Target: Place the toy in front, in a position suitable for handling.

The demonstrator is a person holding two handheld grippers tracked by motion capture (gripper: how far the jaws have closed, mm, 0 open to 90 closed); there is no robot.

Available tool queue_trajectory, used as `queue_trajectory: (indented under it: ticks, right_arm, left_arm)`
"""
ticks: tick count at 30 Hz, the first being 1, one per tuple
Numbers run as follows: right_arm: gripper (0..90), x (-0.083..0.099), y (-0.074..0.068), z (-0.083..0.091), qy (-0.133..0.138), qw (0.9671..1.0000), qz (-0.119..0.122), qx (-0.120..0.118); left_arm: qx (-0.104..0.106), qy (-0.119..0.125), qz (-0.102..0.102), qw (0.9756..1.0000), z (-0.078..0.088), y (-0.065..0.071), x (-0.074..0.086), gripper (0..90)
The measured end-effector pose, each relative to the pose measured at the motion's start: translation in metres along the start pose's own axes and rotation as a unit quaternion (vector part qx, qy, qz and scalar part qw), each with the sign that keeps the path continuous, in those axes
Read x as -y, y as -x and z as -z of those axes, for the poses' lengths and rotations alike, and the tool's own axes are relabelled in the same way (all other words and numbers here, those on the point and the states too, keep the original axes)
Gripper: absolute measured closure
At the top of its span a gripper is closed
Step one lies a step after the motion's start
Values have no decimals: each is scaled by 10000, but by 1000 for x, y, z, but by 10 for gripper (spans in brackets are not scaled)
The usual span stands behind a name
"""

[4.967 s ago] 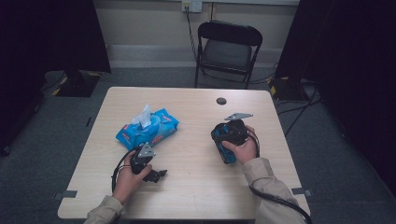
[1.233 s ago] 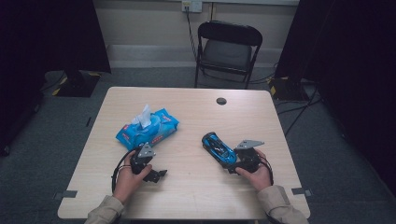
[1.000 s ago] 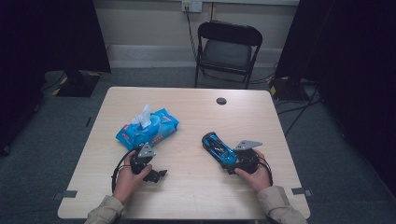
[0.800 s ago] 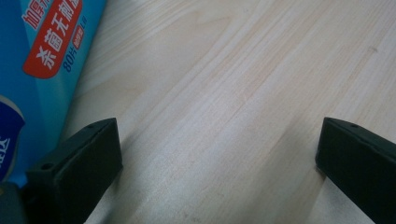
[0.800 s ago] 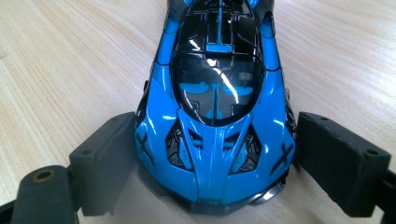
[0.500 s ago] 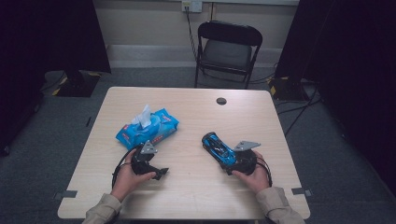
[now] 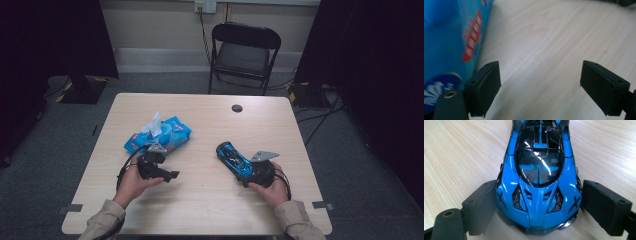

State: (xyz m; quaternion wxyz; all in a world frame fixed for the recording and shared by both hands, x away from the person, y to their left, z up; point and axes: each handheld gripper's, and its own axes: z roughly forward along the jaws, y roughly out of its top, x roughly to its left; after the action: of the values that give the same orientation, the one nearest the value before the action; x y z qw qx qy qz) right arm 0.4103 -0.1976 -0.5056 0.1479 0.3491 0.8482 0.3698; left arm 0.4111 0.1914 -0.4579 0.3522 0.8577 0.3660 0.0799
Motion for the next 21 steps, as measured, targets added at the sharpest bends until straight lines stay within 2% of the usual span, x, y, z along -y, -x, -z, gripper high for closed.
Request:
queue_trajectory:
  ticks: [4,10,13,19,21]
  right_arm:
    - [144,0,0,0,2,10000,3,-1]
    - [144,0,0,0,2,10000,1,-1]
    - [144,0,0,0,2,10000,1,-2]
    - [144,0,0,0,2,10000,2,-2]
    - [144,0,0,0,2,10000,1,-2]
  left_arm:
    - [-79,126,5,9999,12,-5,-16,162]
    - [-250,217,-139,9994,26,-17,-41,186]
    - [-251,210,-223,9992,28,-25,-51,203]
    - [-459,263,-67,9986,27,-44,-66,204]
    - [-445,320,-14,9985,26,-49,-69,204]
